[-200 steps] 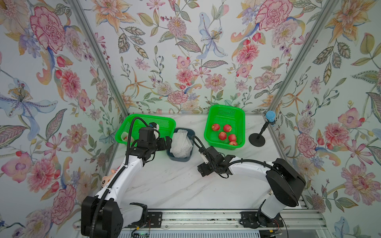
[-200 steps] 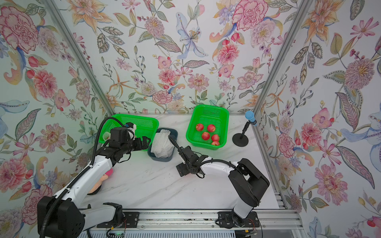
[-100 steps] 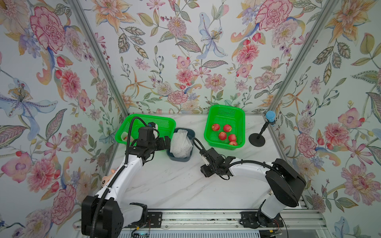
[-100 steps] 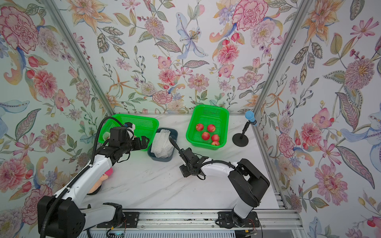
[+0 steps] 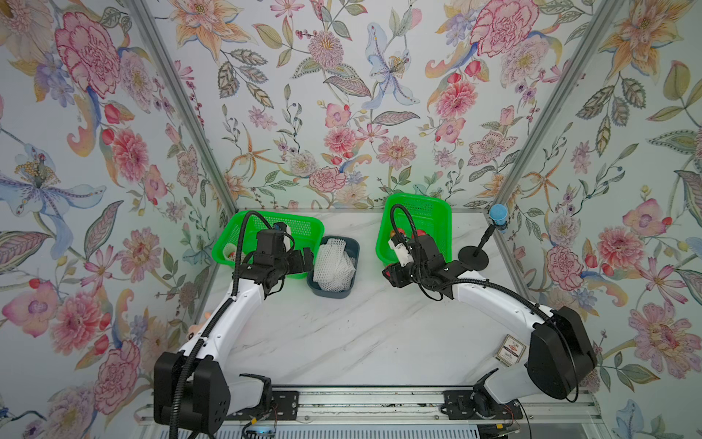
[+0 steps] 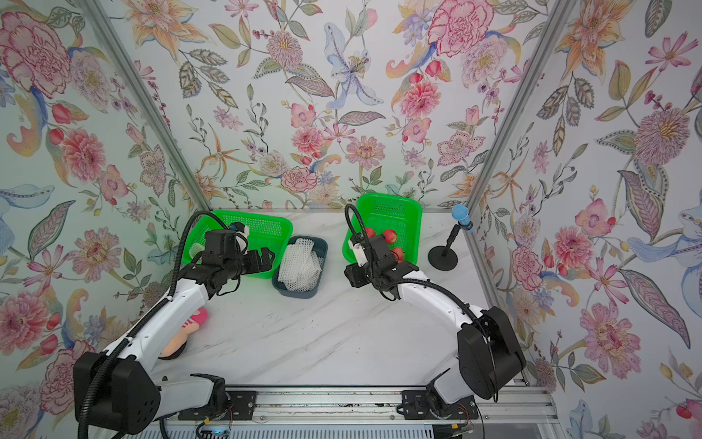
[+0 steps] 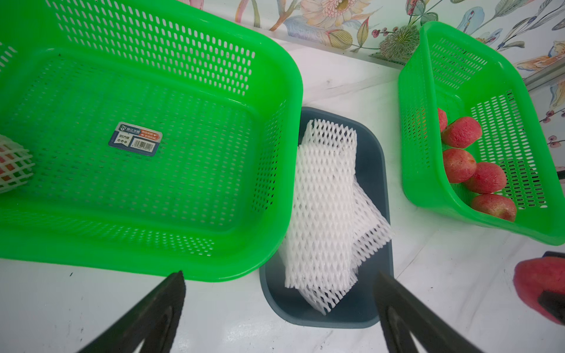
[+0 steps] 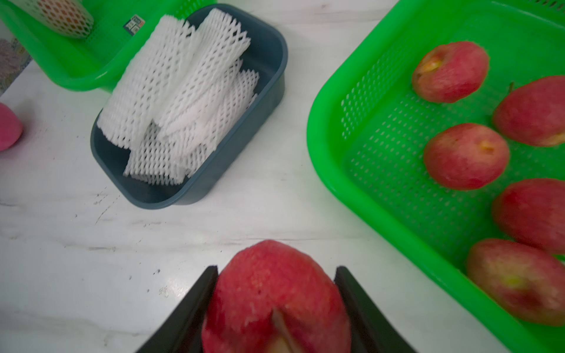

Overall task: Remove foam nets from apples
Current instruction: Pick up the apple from the center of the board, then place the apple in the basket.

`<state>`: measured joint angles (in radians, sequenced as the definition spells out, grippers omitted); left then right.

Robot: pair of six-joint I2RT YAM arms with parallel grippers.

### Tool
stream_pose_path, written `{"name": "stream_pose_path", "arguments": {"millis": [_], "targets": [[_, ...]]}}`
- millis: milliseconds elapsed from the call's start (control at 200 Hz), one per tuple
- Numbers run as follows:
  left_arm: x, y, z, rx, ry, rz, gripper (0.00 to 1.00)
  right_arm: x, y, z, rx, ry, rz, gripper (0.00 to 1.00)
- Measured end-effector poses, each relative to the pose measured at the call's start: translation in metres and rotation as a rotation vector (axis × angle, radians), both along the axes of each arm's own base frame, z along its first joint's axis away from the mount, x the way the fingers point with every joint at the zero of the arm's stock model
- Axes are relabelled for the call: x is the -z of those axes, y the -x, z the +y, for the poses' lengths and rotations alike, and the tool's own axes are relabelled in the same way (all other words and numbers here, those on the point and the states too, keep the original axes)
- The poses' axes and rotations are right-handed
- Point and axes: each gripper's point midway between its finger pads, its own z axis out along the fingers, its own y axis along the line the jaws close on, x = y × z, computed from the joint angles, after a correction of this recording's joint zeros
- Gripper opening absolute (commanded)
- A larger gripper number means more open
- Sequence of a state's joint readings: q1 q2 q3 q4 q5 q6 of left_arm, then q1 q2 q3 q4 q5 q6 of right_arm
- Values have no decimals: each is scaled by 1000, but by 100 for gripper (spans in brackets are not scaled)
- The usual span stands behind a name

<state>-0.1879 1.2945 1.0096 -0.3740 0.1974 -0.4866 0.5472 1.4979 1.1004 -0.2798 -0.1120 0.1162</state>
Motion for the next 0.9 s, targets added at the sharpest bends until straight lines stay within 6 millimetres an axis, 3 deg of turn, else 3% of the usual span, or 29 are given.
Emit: {"name": "stream_pose_path", "arguments": {"millis": [110, 185, 470, 661, 901], "targets": [[6, -1, 0, -1, -3, 17, 99, -13, -29, -24, 67, -14, -22, 39], [9, -3, 1, -4, -5, 25, 99, -12, -51, -36, 106, -18, -17, 39], [13, -10, 4, -11, -10, 25, 99, 39, -125, -73, 225, 3, 63, 41], [18, -17, 5, -16, -9, 22, 99, 65, -160, -70, 227, -12, 89, 43], [17, -23, 9, -30, -7, -5, 99, 52, -203, -57, 222, -38, 23, 48]]}}
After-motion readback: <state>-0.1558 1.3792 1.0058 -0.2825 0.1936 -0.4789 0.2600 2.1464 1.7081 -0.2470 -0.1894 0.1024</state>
